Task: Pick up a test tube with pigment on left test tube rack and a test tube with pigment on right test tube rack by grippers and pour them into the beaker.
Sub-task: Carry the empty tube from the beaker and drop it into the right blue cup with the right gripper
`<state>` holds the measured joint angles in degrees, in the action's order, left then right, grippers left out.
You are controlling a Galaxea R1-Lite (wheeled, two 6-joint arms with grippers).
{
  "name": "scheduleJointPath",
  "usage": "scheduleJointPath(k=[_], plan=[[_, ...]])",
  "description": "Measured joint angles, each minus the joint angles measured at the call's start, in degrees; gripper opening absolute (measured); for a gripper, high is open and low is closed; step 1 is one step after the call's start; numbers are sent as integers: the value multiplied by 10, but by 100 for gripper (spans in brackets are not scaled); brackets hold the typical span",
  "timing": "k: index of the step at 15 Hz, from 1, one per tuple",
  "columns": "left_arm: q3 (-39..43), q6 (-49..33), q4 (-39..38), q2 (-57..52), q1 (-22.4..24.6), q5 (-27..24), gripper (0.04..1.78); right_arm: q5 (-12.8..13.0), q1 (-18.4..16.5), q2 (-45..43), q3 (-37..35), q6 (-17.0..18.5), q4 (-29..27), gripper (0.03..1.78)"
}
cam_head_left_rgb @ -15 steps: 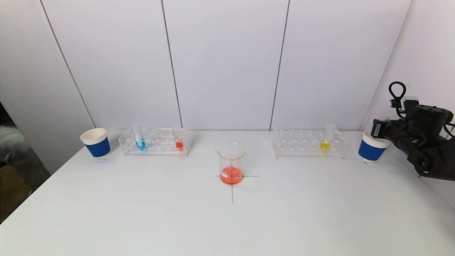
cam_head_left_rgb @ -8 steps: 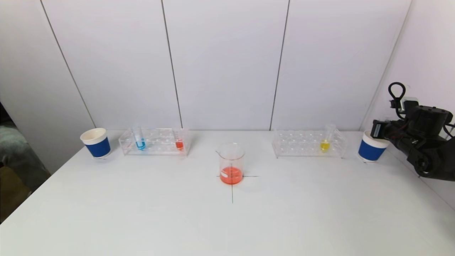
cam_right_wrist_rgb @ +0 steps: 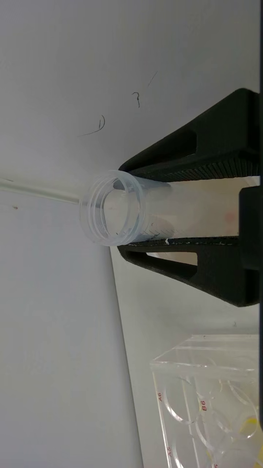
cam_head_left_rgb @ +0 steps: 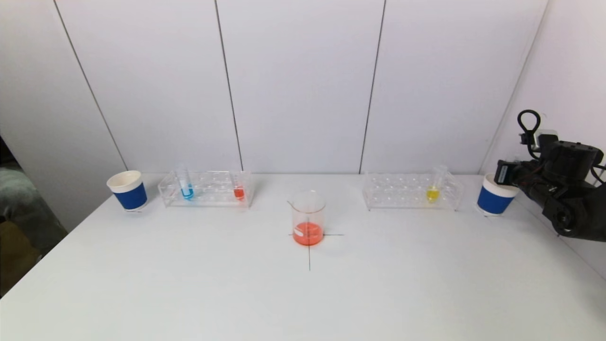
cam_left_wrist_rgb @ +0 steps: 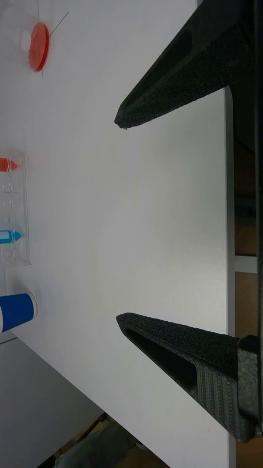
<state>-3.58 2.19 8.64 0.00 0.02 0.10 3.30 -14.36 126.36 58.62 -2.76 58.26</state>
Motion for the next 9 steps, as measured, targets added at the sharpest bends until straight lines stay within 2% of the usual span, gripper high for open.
scheduleJointPath(k=[2, 4, 9], plan=[[0, 0, 0, 0, 0, 0, 176, 0, 0, 0, 0, 0, 0, 58], [0, 0, 0, 0, 0, 0, 176, -1, 0, -1, -1, 0, 0, 77], [0, 0, 0, 0, 0, 0, 176, -1, 0, -2, -2, 0, 0, 151]])
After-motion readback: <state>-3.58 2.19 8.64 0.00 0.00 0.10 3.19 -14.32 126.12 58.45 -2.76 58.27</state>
